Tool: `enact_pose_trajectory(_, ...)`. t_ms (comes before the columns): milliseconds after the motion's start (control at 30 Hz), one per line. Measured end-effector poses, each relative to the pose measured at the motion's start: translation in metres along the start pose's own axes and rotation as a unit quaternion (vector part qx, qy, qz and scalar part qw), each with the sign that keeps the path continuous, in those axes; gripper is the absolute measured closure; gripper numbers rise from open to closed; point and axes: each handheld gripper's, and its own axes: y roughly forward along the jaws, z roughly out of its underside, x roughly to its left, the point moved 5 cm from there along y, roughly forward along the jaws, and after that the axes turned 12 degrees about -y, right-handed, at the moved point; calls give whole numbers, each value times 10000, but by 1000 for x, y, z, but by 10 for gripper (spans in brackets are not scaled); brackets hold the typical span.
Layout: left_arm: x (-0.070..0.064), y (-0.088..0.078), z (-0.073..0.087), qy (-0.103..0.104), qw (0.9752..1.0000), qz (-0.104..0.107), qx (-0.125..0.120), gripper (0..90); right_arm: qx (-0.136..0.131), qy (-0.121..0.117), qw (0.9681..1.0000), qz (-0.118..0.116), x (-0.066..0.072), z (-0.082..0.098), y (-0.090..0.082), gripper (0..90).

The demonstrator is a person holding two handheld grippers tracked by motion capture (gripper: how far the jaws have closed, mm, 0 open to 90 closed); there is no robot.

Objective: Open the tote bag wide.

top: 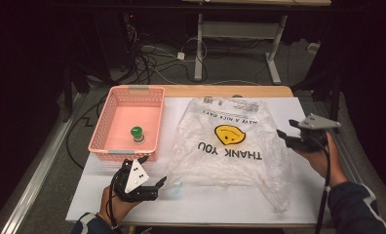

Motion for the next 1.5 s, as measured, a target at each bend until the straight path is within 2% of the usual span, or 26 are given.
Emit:
enact_pose_trajectory(100,0,1,0,-3,10000,11,-11,152,167,218,9996,56,-18,-9,29,447)
enact_pose_trajectory(200,1,2,-1,-5,10000,15,-14,152,452,370,9983,42,-34,-13,57,446)
enact_pose_trajectory(267,2,2,0,-24,10000,39,-7,152,732,444,9963,-87,-42,-11,76,439)
enact_pose_trajectory(300,2,2,0,-24,10000,39,-7,152,812,476,9955,-81,-45,-10,84,440)
enact_pose_trajectory(367,2,1,1,-30,10000,37,-28,152,933,732,9929,-77,-50,-6,97,468)
enact_pose_trajectory(433,3,0,1,-28,10000,45,-21,152,957,967,9907,-74,-52,-2,109,497)
enact_pose_trajectory(533,3,0,2,-22,10000,48,-37,152,1236,960,9877,-3,-51,5,126,579)
enact_pose_trajectory(567,3,0,2,-44,10000,61,-36,152,1380,993,9854,39,-52,7,131,605)
enact_pose_trajectory(633,3,-1,2,-46,10000,69,-43,152,1439,1038,9841,-29,-51,10,139,665)
enact_pose_trajectory(667,3,-1,2,-34,10000,75,-36,152,1439,1038,9841,-29,-51,10,139,665)
enact_pose_trajectory(700,3,-1,3,-36,9999,92,-32,152,1512,1036,9831,-3,-50,13,145,757)
enact_pose_trajectory(767,3,0,3,-16,9999,102,-19,153,1650,1048,9807,33,-48,17,149,848)
enact_pose_trajectory(800,3,0,3,-22,9999,115,-13,153,1593,1178,9802,34,-48,18,149,894)
enact_pose_trajectory(833,3,1,3,-7,9999,119,-4,153,1584,1239,9795,70,-48,18,149,900)
enact_pose_trajectory(933,2,2,3,-11,9999,131,-4,153,1698,1220,9778,149,-49,19,146,900)
enact_pose_trajectory(967,2,2,3,-11,9999,131,-4,153,1774,1229,9761,250,-51,20,143,900)
enact_pose_trajectory(1033,1,1,2,31,9999,110,-3,153,1785,1421,9728,406,-58,24,135,900)
enact_pose_trajectory(1100,1,0,2,13,10000,88,-41,153,1899,1501,9683,617,-67,29,125,900)
enact_pose_trajectory(1167,2,-2,1,35,9999,38,-90,160,1942,1667,9642,700,-74,36,115,900)
enact_pose_trajectory(1233,1,-2,0,16,9999,30,-124,165,1945,1630,9631,901,-82,42,103,900)
enact_pose_trajectory(1300,1,-2,0,20,9999,25,-111,165,1982,1639,9619,931,-85,45,97,900)
enact_pose_trajectory(1367,1,-2,0,29,9999,0,-108,165,1970,1779,9595,941,-91,56,81,900)
enact_pose_trajectory(1467,1,-3,0,32,9999,-8,-128,165,1942,1739,9604,982,-91,62,67,900)
enact_pose_trajectory(1500,1,-3,0,47,9999,-19,-130,165,1942,1739,9604,982,-91,62,67,900)
